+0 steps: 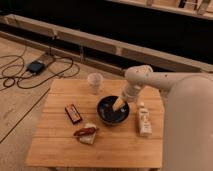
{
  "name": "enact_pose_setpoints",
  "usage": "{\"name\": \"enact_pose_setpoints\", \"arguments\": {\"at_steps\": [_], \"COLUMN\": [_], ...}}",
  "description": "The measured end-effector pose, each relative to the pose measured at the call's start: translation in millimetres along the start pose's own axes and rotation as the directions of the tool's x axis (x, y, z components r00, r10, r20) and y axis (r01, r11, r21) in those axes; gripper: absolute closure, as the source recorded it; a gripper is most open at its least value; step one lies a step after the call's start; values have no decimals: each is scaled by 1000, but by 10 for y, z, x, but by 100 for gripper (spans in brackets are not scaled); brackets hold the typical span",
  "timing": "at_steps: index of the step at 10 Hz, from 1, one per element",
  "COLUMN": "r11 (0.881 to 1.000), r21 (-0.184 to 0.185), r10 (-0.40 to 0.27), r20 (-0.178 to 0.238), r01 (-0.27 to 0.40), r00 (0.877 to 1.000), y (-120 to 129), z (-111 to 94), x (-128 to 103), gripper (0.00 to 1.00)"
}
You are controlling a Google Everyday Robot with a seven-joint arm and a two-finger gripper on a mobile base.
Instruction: Pick up the ceramic bowl
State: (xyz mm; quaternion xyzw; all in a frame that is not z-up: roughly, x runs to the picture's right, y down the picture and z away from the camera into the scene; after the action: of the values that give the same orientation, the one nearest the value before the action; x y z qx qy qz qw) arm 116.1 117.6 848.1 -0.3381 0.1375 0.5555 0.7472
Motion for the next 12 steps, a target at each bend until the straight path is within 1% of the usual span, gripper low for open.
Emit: {"name": "enact_pose_setpoints", "arguments": {"at_steps": [1, 4, 7, 8, 9, 10, 11, 12], "r11": [1000, 998, 993, 991, 989, 987, 984, 981], "r21": [-15, -34, -51, -63, -72, -87, -105, -122], "r10": [13, 50, 102, 118, 127, 134, 139, 145], "r20": [-6, -23, -54, -59, -61, -61, -56, -54], "r01": [-13, -50, -105, -121, -131, -139, -144, -151], "r00": [1000, 998, 993, 991, 990, 989, 989, 988], "y": [44, 45, -17, -25, -23, 7, 42, 67], "z": [78, 227, 378, 418, 442, 459, 458, 452], "x": [-30, -57, -22, -22, -26, -56, -101, -134], "gripper": [20, 20, 20, 20, 22, 30, 42, 51]}}
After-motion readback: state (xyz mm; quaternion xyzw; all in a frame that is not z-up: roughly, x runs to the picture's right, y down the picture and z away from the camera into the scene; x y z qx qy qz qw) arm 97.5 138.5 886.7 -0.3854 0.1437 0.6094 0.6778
